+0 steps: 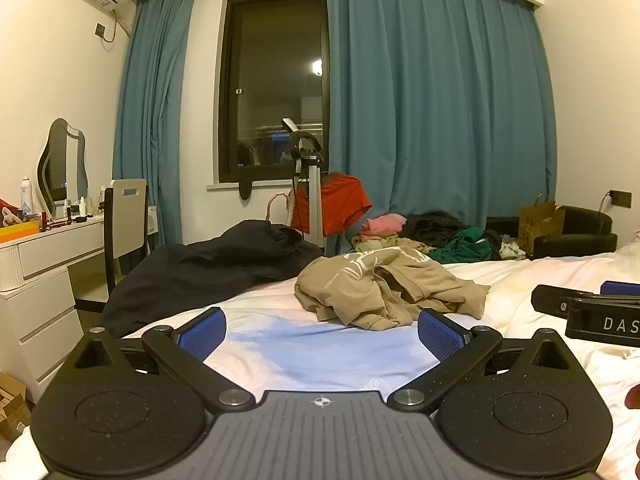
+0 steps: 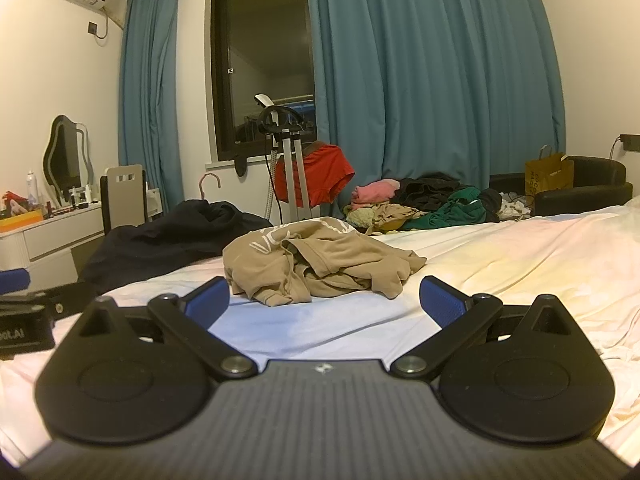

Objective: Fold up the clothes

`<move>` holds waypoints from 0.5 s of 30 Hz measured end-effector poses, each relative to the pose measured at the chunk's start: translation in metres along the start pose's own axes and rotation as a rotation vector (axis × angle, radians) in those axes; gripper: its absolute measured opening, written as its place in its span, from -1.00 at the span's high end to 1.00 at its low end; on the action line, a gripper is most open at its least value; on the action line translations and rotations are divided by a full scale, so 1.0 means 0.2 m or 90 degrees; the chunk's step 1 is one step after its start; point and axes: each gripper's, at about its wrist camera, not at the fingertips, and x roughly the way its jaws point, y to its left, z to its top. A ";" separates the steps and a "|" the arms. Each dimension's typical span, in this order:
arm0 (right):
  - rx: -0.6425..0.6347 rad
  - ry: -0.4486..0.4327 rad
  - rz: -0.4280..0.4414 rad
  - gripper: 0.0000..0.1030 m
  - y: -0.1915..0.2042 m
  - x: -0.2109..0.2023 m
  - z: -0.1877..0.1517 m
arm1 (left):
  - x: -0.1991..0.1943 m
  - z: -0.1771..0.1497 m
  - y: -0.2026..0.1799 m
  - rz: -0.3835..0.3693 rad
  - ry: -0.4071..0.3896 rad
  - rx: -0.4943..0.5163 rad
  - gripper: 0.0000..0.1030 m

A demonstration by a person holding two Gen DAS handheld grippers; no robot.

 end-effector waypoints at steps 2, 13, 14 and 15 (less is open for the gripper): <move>0.002 0.000 0.001 -1.00 0.00 0.00 0.00 | 0.00 0.00 0.00 -0.003 0.000 0.000 -0.99; 0.010 0.002 0.010 -1.00 -0.01 0.00 0.00 | 0.03 -0.01 0.00 -0.006 0.022 -0.006 -0.99; 0.009 0.002 0.011 -1.00 -0.01 0.00 0.00 | 0.03 -0.01 0.00 -0.005 0.023 -0.005 -0.99; 0.009 0.001 0.011 -1.00 -0.01 0.00 0.00 | 0.03 -0.01 0.00 -0.005 0.024 -0.005 -0.99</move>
